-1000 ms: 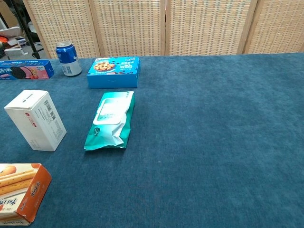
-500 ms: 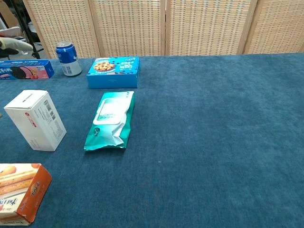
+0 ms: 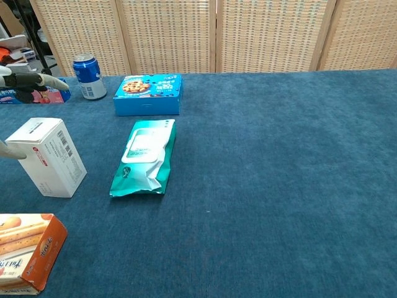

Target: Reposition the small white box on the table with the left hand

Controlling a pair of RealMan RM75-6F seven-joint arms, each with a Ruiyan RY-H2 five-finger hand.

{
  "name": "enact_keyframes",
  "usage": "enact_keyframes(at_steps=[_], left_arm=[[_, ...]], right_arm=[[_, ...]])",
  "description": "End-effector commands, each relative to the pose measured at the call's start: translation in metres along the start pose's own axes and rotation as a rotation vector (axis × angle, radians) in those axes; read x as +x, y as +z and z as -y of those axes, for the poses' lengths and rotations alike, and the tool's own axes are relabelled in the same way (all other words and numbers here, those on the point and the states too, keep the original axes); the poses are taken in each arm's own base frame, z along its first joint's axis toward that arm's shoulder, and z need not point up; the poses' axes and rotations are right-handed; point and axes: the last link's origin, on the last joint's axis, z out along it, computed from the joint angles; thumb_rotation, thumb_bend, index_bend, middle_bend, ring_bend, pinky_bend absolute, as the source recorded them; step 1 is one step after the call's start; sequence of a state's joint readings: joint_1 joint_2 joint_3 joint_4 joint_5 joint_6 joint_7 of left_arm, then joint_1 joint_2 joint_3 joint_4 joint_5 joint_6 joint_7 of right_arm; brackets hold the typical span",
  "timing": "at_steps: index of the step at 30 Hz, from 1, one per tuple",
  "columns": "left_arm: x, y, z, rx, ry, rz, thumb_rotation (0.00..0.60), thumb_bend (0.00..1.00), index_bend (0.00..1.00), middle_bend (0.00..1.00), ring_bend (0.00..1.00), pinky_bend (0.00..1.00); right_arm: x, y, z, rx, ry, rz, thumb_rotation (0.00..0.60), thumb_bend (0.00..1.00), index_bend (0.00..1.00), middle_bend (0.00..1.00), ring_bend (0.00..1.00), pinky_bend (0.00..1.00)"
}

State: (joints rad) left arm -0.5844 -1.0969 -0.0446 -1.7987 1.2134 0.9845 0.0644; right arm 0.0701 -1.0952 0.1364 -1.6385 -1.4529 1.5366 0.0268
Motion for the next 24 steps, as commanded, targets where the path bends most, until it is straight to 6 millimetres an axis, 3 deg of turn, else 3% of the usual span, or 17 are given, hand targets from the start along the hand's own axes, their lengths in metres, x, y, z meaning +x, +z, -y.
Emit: enact_keyframes(at_steps=[1, 5, 9, 13, 20, 24], left_arm=[[-0.002, 0.005, 0.0, 0.004, 0.021, 0.017, 0.6, 0.1, 0.04, 0.0, 0.0, 0.0], [-0.004, 0.01, -0.001, 0.018, 0.053, 0.032, 0.6, 0.11, 0.17, 0.13, 0.03, 0.07], [-0.005, 0.014, -0.001, 0.028, 0.077, 0.028, 0.6, 0.14, 0.36, 0.32, 0.17, 0.15], [-0.005, 0.015, 0.0, 0.048, 0.088, 0.019, 0.6, 0.17, 0.47, 0.43, 0.26, 0.23], [-0.002, 0.012, 0.005, 0.08, 0.054, -0.006, 0.6, 0.21, 0.49, 0.45, 0.27, 0.25], [0.004, 0.008, 0.009, 0.071, -0.06, -0.051, 0.6, 0.21, 0.49, 0.45, 0.27, 0.26]], right_arm=[[0.0, 0.0, 0.0, -0.001, 0.001, 0.001, 0.6, 0.0, 0.0, 0.0, 0.0, 0.0], [0.0, 0.001, -0.001, -0.004, 0.006, 0.001, 0.6, 0.0, 0.0, 0.0, 0.0, 0.0], [0.001, 0.001, -0.002, -0.006, 0.01, 0.001, 0.6, 0.0, 0.0, 0.0, 0.0, 0.0], [0.001, 0.002, -0.003, -0.007, 0.015, 0.004, 0.6, 0.0, 0.0, 0.0, 0.0, 0.0], [0.002, 0.001, -0.003, -0.007, 0.02, 0.005, 0.6, 0.0, 0.0, 0.0, 0.0, 0.0], [0.002, 0.001, -0.003, -0.007, 0.021, 0.004, 0.6, 0.0, 0.0, 0.0, 0.0, 0.0]])
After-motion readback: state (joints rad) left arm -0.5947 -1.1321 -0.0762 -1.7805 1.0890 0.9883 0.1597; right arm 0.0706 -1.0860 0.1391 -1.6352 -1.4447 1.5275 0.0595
